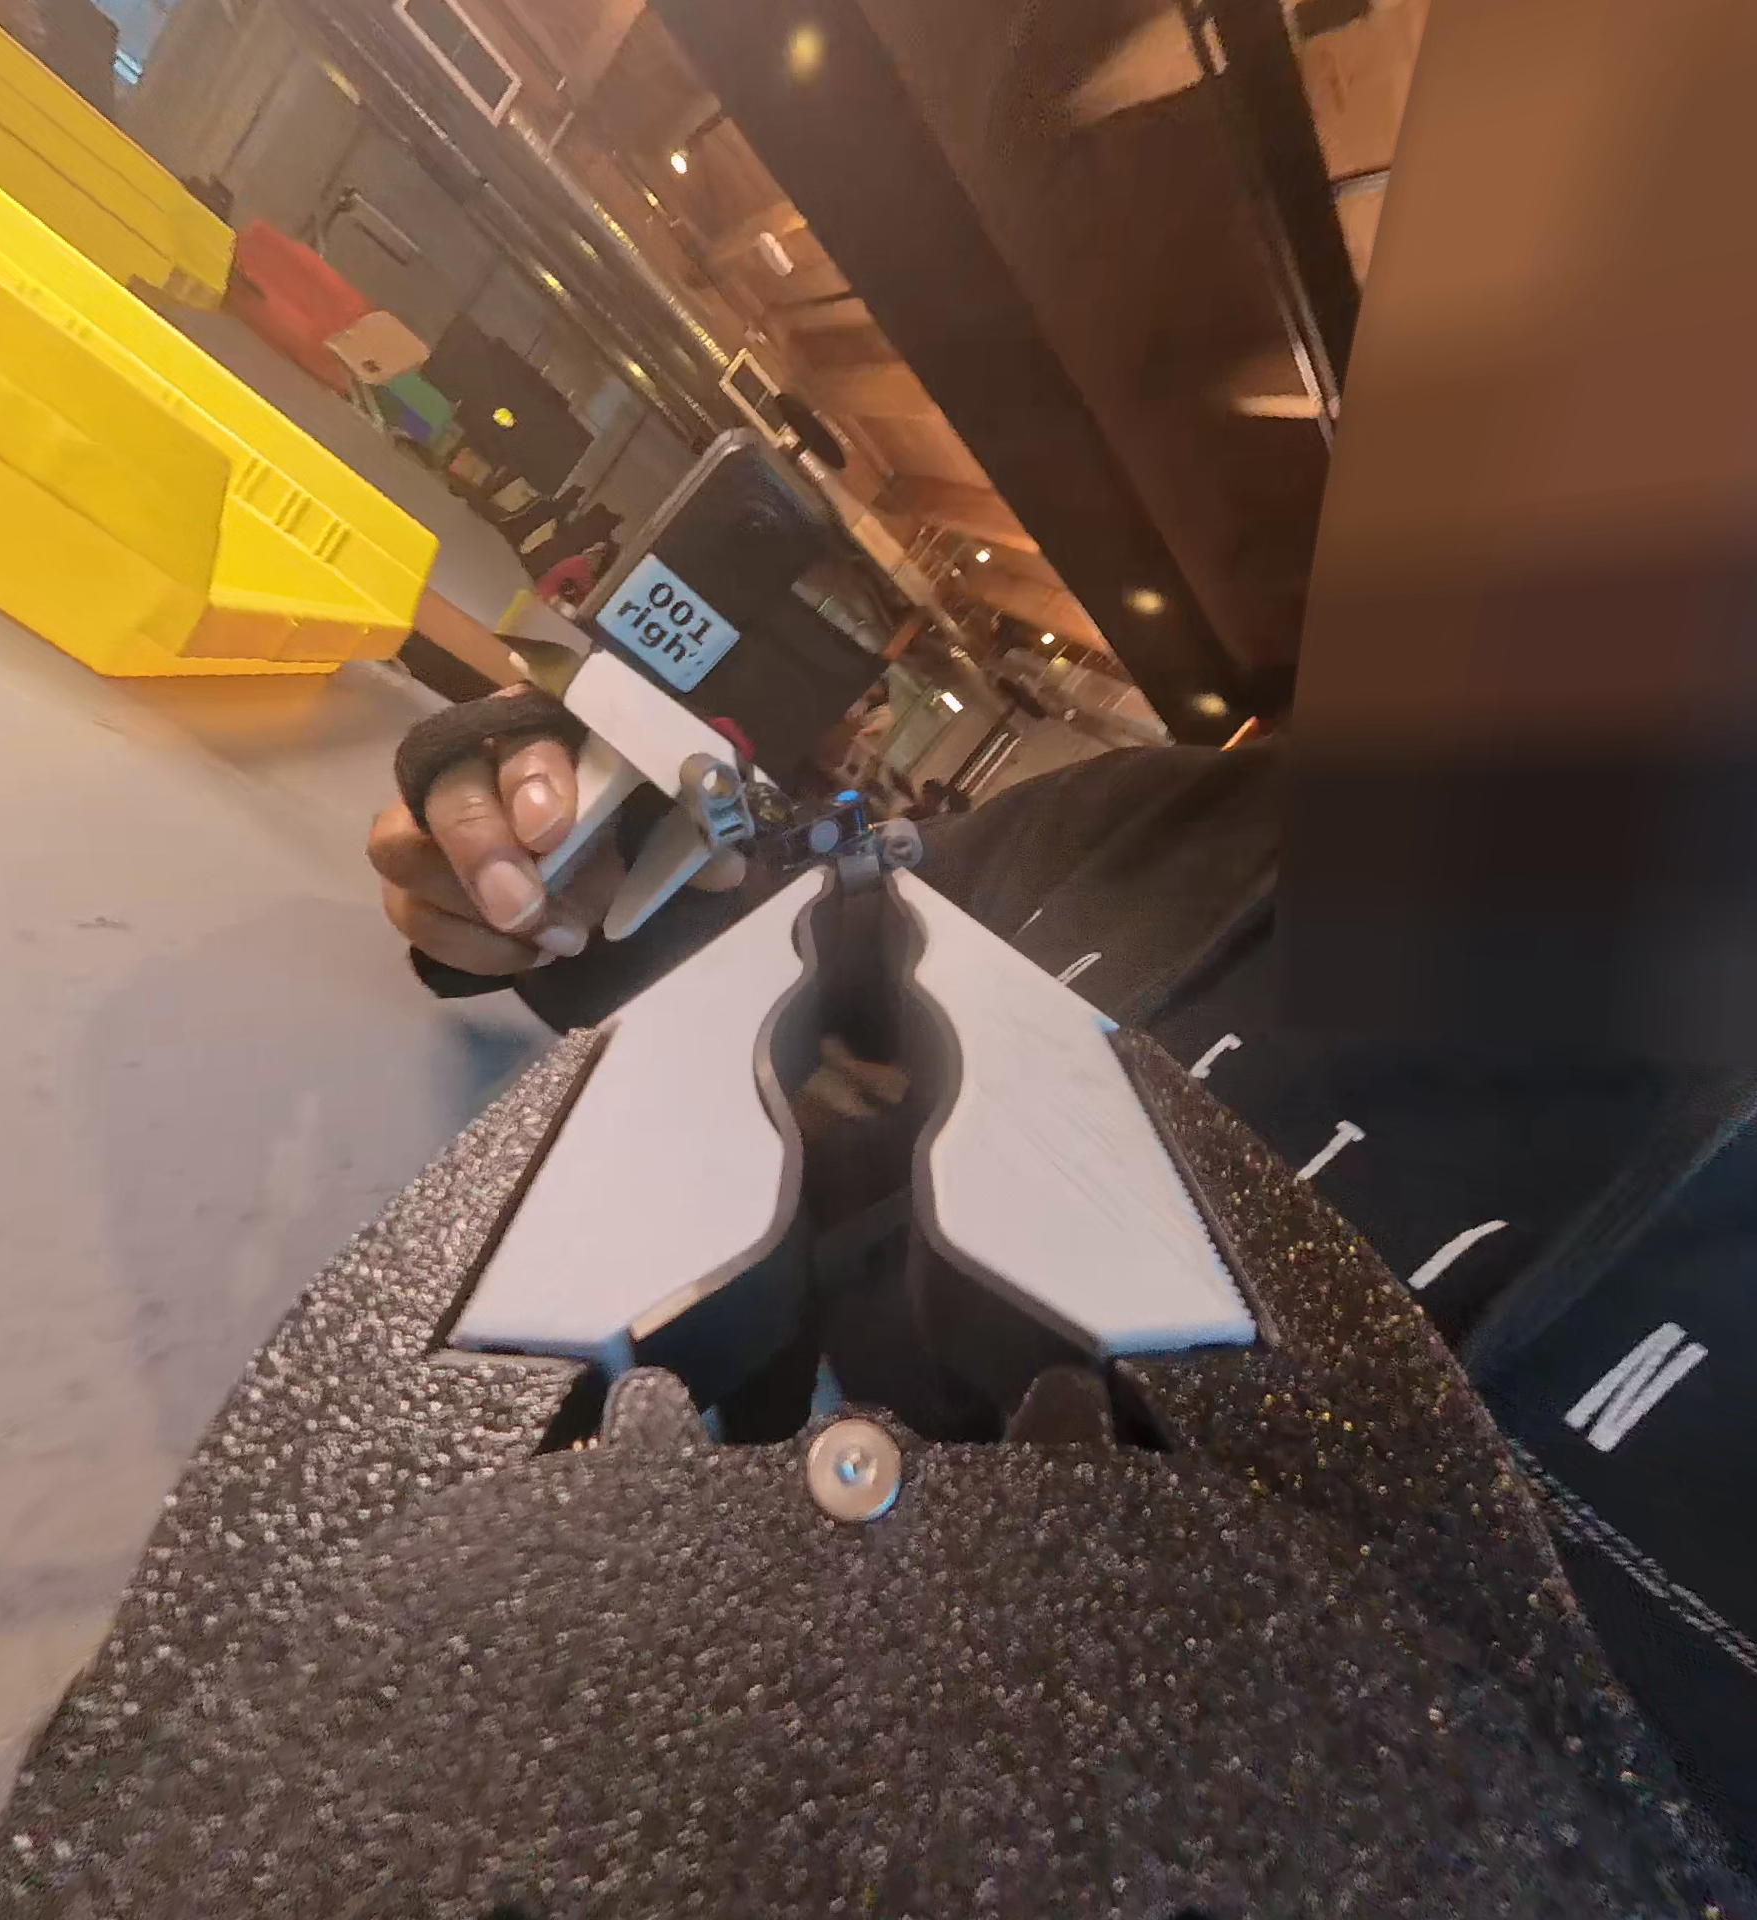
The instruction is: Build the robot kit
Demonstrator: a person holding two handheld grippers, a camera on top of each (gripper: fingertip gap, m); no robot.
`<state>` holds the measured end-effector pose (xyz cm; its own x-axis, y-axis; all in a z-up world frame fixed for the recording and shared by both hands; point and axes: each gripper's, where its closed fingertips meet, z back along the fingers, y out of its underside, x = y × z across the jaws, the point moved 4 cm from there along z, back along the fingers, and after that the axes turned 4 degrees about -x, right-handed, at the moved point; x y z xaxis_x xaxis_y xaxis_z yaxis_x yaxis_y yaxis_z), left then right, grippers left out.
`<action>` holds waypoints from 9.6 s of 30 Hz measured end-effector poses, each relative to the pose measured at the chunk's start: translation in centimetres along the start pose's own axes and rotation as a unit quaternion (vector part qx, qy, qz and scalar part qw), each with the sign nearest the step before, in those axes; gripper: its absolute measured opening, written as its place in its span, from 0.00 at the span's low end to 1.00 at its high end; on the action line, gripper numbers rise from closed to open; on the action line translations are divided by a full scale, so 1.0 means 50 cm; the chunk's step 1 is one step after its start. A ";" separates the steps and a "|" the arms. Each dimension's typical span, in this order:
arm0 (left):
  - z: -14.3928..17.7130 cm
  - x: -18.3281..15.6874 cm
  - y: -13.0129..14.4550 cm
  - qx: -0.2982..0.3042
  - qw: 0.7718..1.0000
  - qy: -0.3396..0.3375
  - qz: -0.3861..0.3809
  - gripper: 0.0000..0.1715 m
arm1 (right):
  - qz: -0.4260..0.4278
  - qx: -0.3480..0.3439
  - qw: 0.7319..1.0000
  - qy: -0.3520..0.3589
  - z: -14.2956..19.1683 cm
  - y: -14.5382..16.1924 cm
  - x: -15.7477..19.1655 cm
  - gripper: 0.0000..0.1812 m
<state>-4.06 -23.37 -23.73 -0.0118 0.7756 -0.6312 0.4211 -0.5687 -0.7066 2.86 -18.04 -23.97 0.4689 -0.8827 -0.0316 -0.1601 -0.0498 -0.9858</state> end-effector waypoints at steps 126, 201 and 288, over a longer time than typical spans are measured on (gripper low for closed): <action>0.167 0.112 -0.060 -0.006 0.949 -0.276 -0.150 0.06 | -0.019 0.053 0.992 0.109 0.038 0.049 -0.078 0.13; 0.057 0.079 -0.104 -0.136 0.962 -0.194 -0.136 0.06 | -0.293 -0.189 0.937 0.009 0.003 -0.039 -0.150 0.17; 0.077 0.081 -0.102 -0.057 0.916 -0.327 -0.225 0.07 | -0.393 -0.188 0.900 0.003 -0.037 0.027 -0.157 0.17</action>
<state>-9.76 -18.40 -23.91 -0.7327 0.5725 -0.3680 0.3324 -0.1708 -0.9275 -2.65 -12.05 -24.75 0.5613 -0.5076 0.6537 -0.0646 -0.8143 -0.5769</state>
